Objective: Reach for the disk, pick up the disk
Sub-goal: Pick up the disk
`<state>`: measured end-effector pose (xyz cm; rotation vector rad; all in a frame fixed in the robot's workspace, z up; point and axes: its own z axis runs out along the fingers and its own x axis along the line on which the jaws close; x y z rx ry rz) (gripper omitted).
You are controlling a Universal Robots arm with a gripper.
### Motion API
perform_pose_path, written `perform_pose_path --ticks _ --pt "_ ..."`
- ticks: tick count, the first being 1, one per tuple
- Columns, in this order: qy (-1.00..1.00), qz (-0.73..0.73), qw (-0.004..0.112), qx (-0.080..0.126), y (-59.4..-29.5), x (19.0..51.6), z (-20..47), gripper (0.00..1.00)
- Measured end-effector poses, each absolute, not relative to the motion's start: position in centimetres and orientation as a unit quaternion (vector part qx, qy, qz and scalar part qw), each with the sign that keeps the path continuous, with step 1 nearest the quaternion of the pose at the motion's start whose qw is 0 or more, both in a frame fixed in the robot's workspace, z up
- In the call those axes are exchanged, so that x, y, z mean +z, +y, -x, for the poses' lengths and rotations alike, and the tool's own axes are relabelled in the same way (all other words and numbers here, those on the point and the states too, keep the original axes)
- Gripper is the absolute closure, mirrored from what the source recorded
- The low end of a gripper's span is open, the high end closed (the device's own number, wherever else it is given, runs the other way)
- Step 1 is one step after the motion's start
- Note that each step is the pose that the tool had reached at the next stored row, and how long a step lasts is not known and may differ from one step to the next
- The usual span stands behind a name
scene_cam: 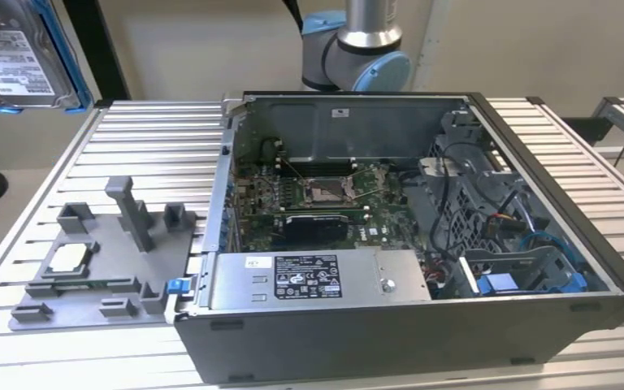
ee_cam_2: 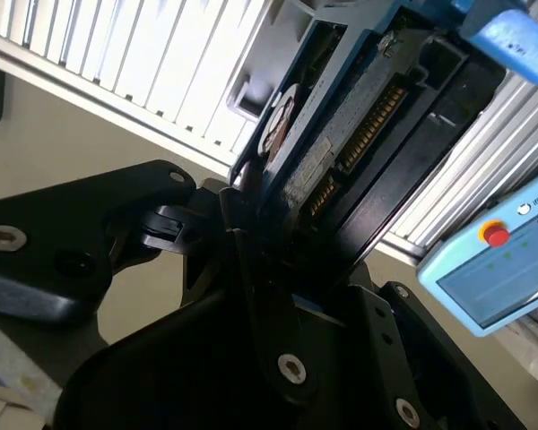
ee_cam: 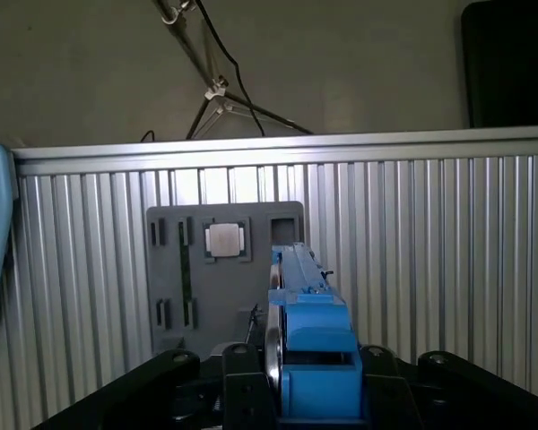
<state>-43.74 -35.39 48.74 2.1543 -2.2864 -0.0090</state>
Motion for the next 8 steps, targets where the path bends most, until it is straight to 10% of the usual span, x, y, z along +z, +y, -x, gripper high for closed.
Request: perform_pose_path --ticks 8 --pt "-0.728 -0.686 0.000 -0.003 -35.40 48.74 43.54 1.00"
